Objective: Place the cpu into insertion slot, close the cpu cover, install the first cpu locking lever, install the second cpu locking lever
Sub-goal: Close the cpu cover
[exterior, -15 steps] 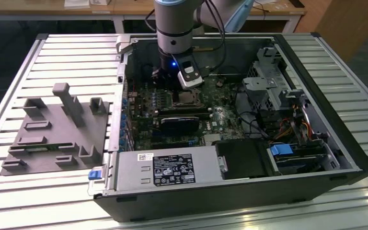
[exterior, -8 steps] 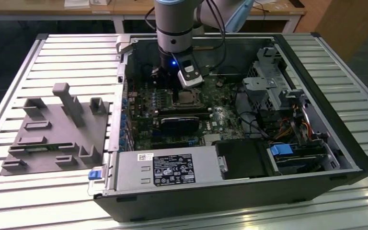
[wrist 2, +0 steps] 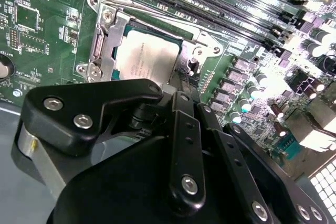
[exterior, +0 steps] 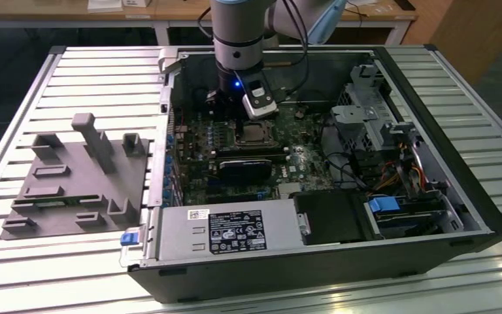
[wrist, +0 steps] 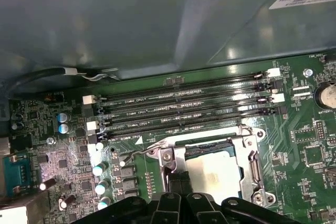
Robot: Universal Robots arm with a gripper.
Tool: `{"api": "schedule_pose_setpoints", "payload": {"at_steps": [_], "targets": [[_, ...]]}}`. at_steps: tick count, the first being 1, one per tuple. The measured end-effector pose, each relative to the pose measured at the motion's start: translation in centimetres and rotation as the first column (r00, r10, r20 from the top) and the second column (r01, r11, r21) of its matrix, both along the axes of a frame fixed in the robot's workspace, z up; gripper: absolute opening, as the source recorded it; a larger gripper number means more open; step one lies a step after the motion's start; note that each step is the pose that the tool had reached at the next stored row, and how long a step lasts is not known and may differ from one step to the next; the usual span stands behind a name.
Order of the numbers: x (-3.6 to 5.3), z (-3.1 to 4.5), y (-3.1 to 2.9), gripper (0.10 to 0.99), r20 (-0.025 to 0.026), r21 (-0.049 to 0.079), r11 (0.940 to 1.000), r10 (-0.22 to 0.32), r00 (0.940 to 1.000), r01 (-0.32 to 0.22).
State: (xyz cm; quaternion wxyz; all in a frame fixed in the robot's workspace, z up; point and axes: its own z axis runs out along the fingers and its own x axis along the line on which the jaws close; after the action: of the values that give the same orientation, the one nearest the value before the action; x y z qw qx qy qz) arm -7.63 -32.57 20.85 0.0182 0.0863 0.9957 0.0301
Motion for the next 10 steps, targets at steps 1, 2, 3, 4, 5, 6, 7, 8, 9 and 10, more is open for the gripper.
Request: {"api": "schedule_pose_setpoints", "payload": {"at_steps": [1, 2, 3, 4, 5, 6, 7, 8, 9, 10], "targets": [[0.00, 0.00, 0.00, 0.102, 0.0000, 0.000, 1.0000, 0.000, 1.0000, 0.000], [0.00, 0.01, 0.00, 0.102, -0.0002, 0.001, 1.0000, 0.000, 1.0000, 0.000], [0.00, 0.01, 0.00, 0.102, -0.0002, 0.002, 1.0000, 0.000, 1.0000, 0.000], [0.00, 0.01, 0.00, 0.102, -0.0002, 0.003, 1.0000, 0.000, 1.0000, 0.000], [0.00, 0.01, 0.00, 0.102, -0.0002, 0.004, 1.0000, 0.000, 1.0000, 0.000], [0.00, 0.00, 0.00, 0.102, -0.0001, 0.005, 1.0000, 0.000, 1.0000, 0.000], [0.00, 0.00, 0.00, 0.102, -0.0001, 0.005, 1.0000, 0.000, 1.0000, 0.000], [0.00, 0.00, 0.00, 0.102, -0.0001, 0.005, 1.0000, 0.000, 1.0000, 0.000], [0.00, 0.00, 0.00, 0.102, -0.0002, 0.005, 1.0000, 0.000, 1.0000, 0.000], [0.00, 0.01, -0.01, 0.102, -0.0003, 0.006, 1.0000, 0.000, 1.0000, 0.000]]}}
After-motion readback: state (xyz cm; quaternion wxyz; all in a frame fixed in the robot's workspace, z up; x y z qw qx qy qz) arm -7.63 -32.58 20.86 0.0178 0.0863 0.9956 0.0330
